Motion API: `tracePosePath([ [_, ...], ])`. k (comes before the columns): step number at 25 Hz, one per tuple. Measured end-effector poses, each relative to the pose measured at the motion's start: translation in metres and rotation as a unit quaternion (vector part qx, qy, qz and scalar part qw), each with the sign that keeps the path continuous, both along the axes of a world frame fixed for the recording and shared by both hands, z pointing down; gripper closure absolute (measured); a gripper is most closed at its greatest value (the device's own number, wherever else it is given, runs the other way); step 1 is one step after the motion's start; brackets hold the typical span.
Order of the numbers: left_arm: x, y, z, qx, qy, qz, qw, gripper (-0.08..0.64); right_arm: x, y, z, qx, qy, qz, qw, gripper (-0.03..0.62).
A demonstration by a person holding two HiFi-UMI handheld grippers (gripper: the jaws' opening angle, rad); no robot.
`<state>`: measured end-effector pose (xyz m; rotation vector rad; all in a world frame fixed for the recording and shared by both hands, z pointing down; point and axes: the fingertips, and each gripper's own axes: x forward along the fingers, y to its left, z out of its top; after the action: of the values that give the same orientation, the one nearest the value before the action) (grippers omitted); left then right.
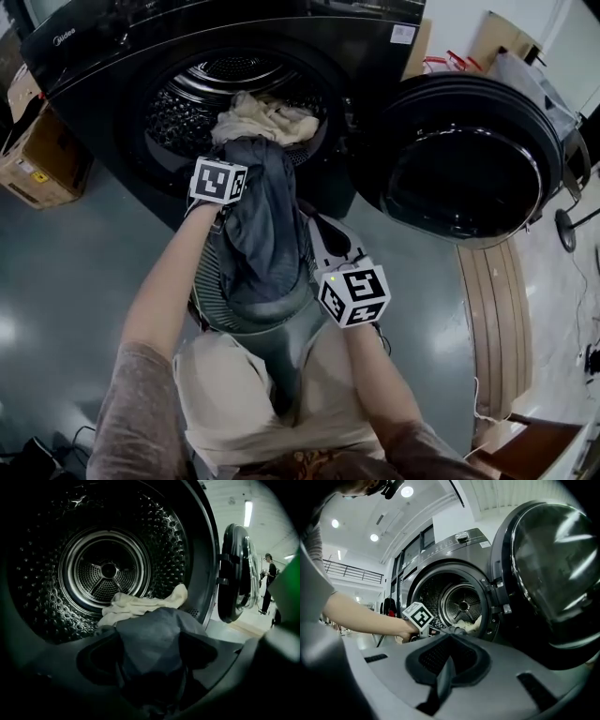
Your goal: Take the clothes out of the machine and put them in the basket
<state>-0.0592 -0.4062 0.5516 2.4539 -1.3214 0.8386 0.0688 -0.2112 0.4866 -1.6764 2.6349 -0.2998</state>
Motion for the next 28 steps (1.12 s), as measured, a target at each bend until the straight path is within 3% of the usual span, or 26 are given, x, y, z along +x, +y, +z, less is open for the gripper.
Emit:
tracePosePath([
  [6,0.003,-0.014,0.004,0.008,-0.012,-0.002,0.9999,0.164,0.005,-0.004,-0.001,0.001,-0.003,0.006,1.0,0.595],
  [11,0.007,-0.005,0.004,-0.019,0.02,-0.003,0.9996,0.383,0.004,-0.006,0.006,-0.004,0.0,0.003,1.0,0.595],
  [13,0.01,0.004,0.0,-0.036,0.042,0.001,0.9985,0.433,0.004,-0.006,0.008,-0.005,0.005,0.001,1.0,0.595],
  [20,0.01,0.079,-0.033,-0.034,0.058,0.08,0.9945,0.442,0.016,-0.01,0.013,-0.01,-0.004,0.018,1.0,0.595],
  [28,0.01,0.176,-0.063,-0.045,0.077,0.155,0.9838,0.44,0.014,-0.013,0.022,-0.02,-0.002,0.012,1.0,0.595],
])
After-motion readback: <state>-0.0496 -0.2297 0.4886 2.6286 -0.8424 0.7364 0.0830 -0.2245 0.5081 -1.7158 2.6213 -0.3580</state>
